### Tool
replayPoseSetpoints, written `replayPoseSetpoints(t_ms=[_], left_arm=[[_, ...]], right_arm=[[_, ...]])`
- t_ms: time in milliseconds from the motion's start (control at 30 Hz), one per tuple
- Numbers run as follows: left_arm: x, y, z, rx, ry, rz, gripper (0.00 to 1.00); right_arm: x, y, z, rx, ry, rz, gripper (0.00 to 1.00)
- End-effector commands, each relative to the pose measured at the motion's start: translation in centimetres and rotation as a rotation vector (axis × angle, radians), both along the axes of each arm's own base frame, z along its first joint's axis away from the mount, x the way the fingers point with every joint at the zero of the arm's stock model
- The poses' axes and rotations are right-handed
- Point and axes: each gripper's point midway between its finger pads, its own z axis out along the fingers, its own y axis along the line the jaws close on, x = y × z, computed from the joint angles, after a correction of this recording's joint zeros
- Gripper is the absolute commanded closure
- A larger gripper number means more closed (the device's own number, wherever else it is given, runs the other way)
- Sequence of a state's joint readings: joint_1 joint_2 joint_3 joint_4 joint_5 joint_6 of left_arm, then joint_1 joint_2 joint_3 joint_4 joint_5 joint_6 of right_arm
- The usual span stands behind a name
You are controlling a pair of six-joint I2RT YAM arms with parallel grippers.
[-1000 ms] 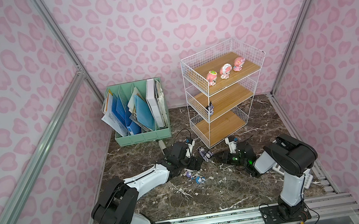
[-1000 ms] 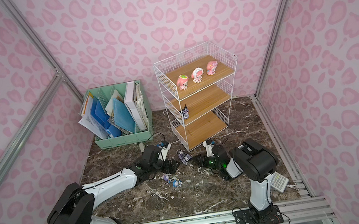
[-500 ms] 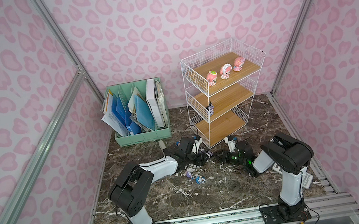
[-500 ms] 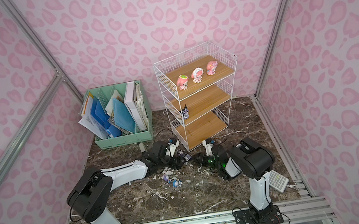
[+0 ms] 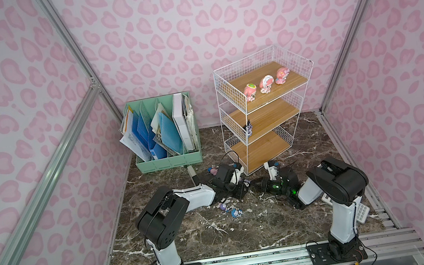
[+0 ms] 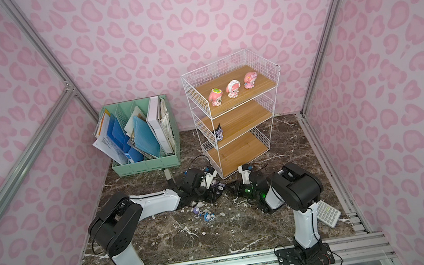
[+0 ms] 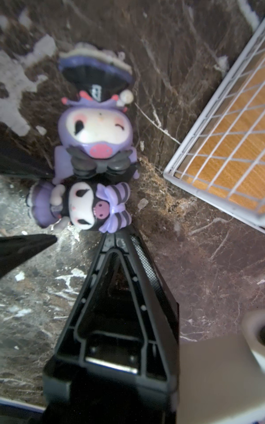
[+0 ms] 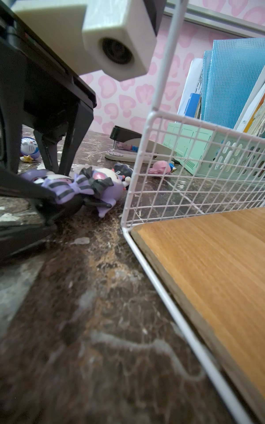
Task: Organize plastic toys on shelves
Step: Pick up the plastic toy at the center of the board.
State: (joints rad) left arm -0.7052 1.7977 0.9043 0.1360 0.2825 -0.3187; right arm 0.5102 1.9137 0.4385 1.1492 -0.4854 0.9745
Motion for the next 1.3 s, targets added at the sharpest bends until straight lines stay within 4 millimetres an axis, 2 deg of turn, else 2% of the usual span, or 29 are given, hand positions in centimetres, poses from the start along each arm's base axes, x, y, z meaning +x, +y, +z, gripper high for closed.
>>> replayPoseSetpoints(t_ms=[0, 133, 367, 533, 633, 767, 967, 1267], left_arm=[[0.1, -0.7, 0.3, -0.031, 0.002, -0.014, 0.60], [0.0, -0.7, -0.1, -0.026, 0.013, -0.016, 0.60], [0.0, -0.5, 0.3, -0.027, 0.004, -0.013, 0.59], [0.0, -0.2, 1.1, -0.029, -0.026, -0.006, 0.55], [0.1, 0.2, 1.2, -0.014, -0.032, 0.008, 0.52], [0.7, 0.5, 0.8, 0.011, -0.021, 0.052, 0.50], [1.7, 1.0, 0.0, 0.057, 0.003, 0.111, 0.48], [1.2, -0.3, -1.3, 0.006, 0.084, 0.108, 0.49]], right_arm=[[0.0, 0.3, 0.7, 0.023, -0.023, 0.017, 0.80], [0.3, 0.1, 0.6, 0.025, -0.026, 0.009, 0.81], [0.4, 0.2, 1.4, 0.036, -0.074, 0.035, 0.99], [-0.1, 0.0, 2.7, 0.021, -0.142, 0.066, 1.00], [0.0, -0.8, 2.4, 0.002, -0.113, 0.047, 1.00], [0.8, -1.6, 1.2, -0.053, -0.053, 0.015, 0.88], [2.0, -1.6, 0.5, -0.117, -0.010, -0.001, 0.84], [1.8, -1.0, 0.1, -0.120, -0.008, 0.016, 0.79]])
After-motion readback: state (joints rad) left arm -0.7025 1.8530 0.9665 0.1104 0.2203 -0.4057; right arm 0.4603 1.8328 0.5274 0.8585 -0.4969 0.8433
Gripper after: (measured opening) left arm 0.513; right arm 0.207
